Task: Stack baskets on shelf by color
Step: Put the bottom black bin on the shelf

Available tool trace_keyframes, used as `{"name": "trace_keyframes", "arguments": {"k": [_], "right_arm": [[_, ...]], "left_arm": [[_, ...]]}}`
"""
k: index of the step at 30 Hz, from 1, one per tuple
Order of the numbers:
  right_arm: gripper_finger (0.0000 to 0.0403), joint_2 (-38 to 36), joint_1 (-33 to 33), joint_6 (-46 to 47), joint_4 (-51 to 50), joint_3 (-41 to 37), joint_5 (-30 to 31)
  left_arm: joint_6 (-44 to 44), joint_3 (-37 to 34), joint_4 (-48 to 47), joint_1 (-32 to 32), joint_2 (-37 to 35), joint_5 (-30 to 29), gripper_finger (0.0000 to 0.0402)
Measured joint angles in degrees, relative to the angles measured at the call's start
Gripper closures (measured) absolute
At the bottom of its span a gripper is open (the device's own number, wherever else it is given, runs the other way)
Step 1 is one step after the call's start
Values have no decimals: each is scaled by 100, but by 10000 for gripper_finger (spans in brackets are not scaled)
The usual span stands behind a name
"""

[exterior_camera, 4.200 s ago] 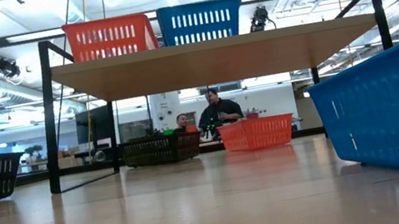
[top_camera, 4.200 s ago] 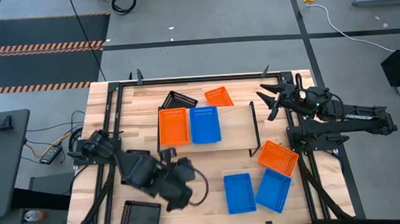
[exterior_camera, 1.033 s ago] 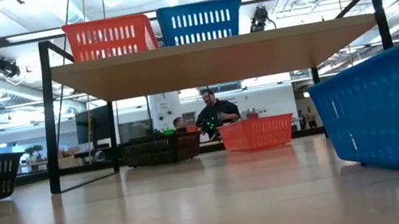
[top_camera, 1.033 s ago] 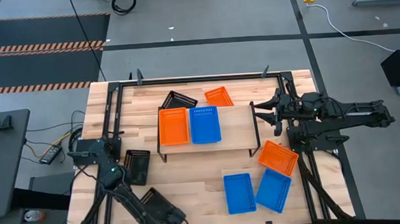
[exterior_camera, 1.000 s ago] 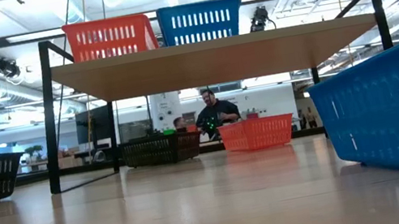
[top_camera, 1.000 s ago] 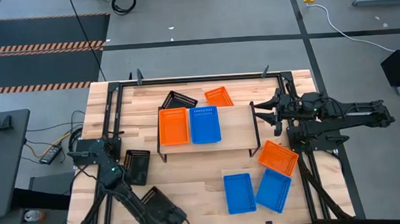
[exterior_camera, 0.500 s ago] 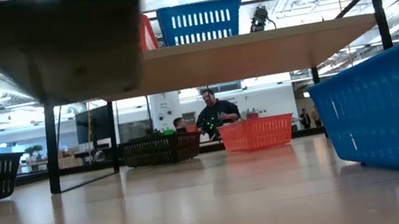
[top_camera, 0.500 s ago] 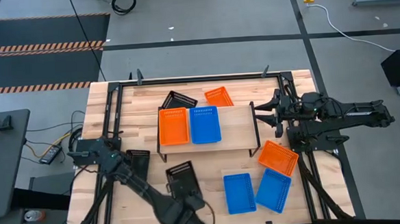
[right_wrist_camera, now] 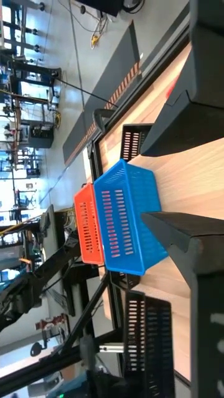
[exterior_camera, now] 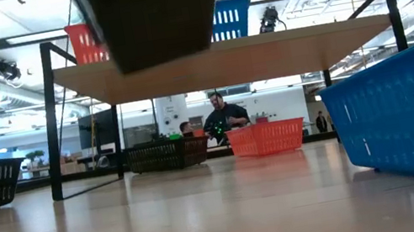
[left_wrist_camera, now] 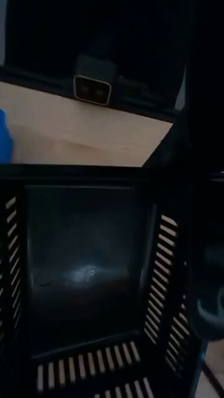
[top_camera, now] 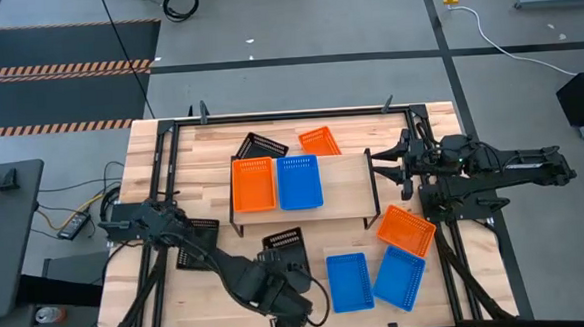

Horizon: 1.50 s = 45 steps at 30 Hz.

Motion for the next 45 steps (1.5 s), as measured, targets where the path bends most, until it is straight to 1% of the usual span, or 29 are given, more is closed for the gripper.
{"name": "trace_keyframes", "arguments": {"k": [4, 8, 12, 19, 24, 28, 31, 35, 40, 42, 45], "right_arm": [[240, 1, 0, 117, -5, 1, 3], [240, 2, 0, 119, 4, 0, 18], [240, 1, -2, -16, 199, 0, 307], [240, 1, -11, -620, 852, 0, 777], [240, 0, -13, -874, 994, 0, 1036], [240, -17, -13, -915, 951, 0, 1277], [240, -37, -13, -915, 938, 0, 1556], [240, -117, -13, -959, 922, 0, 2097], [240, -279, -13, -961, 916, 0, 2752], [240, -348, -13, -960, 915, 0, 2860], [240, -443, -13, -1002, 908, 1, 2862]], "left_arm": [[468, 0, 122, 115, -264, -75, 397], [979, 0, 244, 262, -530, -325, 397], [1631, -2, 592, 401, -747, -403, 397], [3274, 2, 1370, 573, -879, -428, 397], [4053, 0, 1767, 1035, -878, -480, 397], [4325, 0, 2139, 1458, -874, -483, 397], [4470, 0, 2161, 1763, -874, -469, 397], [4521, -10, 2189, 2143, -809, -481, 397], [4830, 0, 2318, 2442, -733, -748, 397], [4835, -7, 2263, 2521, -616, -779, 397], [4809, -17, 2305, 2591, -420, -688, 394]]}}
